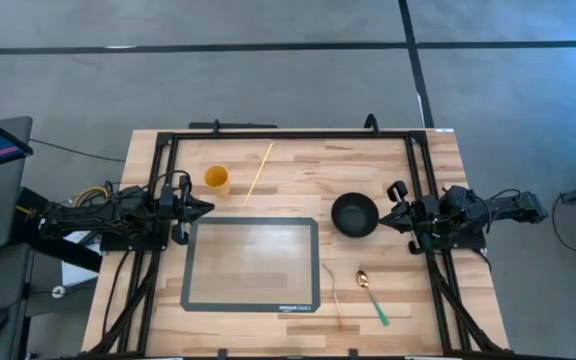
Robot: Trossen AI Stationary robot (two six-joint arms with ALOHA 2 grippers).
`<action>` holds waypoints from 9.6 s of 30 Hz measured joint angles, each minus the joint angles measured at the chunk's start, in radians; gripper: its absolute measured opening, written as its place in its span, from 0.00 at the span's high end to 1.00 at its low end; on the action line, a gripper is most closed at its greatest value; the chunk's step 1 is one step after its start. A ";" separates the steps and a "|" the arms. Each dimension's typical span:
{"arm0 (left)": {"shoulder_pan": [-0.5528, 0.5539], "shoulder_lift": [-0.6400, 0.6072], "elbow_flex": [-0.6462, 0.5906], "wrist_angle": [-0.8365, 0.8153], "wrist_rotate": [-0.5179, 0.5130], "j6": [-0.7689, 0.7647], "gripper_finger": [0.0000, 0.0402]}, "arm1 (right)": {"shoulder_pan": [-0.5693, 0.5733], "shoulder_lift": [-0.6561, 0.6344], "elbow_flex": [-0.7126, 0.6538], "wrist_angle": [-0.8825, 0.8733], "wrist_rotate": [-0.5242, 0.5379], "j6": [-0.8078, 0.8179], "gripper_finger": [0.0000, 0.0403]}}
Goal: Pick & Place Utensil
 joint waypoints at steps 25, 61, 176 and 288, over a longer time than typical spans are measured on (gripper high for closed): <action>0.000 0.000 0.000 0.026 0.000 0.000 0.94 | -0.002 0.000 0.000 0.001 0.000 -0.048 1.00; 0.000 0.498 0.452 0.065 -0.050 0.022 0.68 | 0.003 0.346 0.372 0.020 0.107 -0.062 0.66; -0.001 0.616 0.577 -0.080 -0.048 0.019 0.72 | 0.209 2.242 1.744 -0.594 0.052 -0.273 0.96; -0.025 0.766 0.477 -0.076 0.107 -0.012 0.72 | 0.499 1.804 1.069 -0.693 0.363 1.242 0.73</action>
